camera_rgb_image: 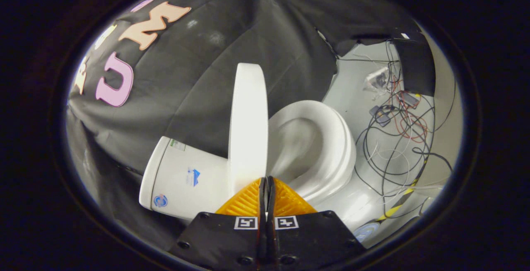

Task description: Open the toilet lid.

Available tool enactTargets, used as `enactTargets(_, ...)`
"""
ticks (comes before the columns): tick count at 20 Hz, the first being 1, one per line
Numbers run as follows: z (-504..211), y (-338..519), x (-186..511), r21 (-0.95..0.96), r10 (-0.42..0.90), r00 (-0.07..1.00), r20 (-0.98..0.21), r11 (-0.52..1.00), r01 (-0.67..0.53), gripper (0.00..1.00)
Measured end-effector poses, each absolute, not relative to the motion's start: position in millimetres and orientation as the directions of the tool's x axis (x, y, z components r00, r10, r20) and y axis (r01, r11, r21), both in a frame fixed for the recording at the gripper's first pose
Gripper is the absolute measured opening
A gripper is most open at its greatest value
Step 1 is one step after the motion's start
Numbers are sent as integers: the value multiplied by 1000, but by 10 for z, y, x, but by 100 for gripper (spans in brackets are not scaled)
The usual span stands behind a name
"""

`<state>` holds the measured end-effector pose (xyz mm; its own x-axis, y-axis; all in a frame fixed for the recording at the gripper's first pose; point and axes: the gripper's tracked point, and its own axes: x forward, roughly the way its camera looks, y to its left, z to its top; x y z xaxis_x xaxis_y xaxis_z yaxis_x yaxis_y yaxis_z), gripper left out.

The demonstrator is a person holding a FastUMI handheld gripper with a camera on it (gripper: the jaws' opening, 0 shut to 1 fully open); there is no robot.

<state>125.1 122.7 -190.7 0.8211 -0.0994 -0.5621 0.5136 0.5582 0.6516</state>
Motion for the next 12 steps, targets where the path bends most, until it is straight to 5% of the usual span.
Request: enactTargets(12,-1578,1406,1380,641,-106,839,-534,596,483,1)
